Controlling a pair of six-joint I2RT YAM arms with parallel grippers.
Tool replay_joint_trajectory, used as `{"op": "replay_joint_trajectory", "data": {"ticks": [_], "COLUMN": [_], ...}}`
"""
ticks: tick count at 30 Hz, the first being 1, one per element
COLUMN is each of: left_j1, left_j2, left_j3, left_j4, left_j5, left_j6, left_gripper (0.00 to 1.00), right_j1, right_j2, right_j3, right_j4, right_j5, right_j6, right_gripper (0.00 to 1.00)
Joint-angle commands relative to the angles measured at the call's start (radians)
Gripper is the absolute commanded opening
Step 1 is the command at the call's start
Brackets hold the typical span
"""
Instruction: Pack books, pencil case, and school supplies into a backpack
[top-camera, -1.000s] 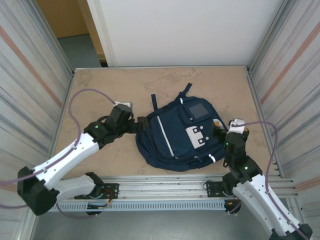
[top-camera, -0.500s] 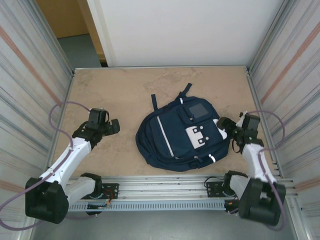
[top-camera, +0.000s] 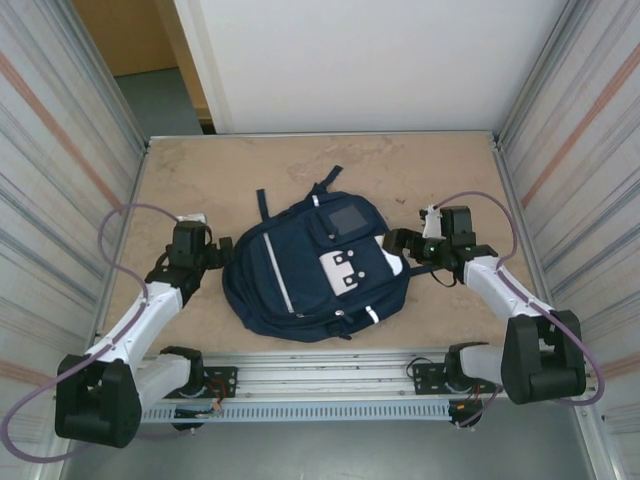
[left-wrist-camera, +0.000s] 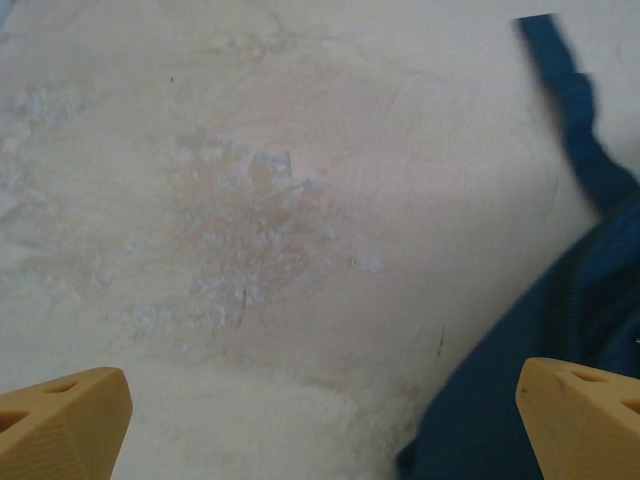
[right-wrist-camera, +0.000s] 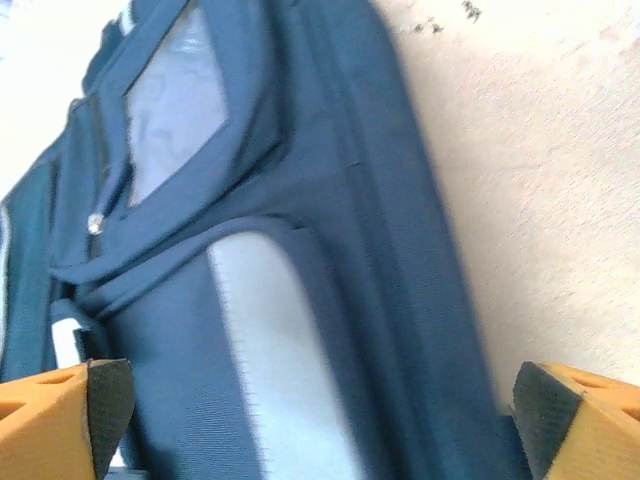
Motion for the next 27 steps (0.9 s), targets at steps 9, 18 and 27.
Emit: {"op": "replay_joint_trajectory", "data": {"ticks": [9,18,27], "left_j1": [0.099,0.175,0.174], "left_j2": [0.154,0.468,0.499], "left_j3": [-0.208,-0.182,-0.119], "left_j4": [0.701,1.040,0.952], "left_j5": [0.156,0.312,0.305], "left_j6": [0.259,0.229,0.227], "left_gripper": [0.99,0.99,0.99], "right_j1": [-0.127,-0.169,-0.123], "right_j2": [-0.320,-0.076,0.307], "right_j3": [-0.228,-0.411,-0.283], "right_j4": [0.268,0.838,1.059], "right_j5": [0.593,0.609,0.597], "right_j6": [-0.120,-0.246,-0.329], "right_gripper": [0.99,0.99,0.99]}}
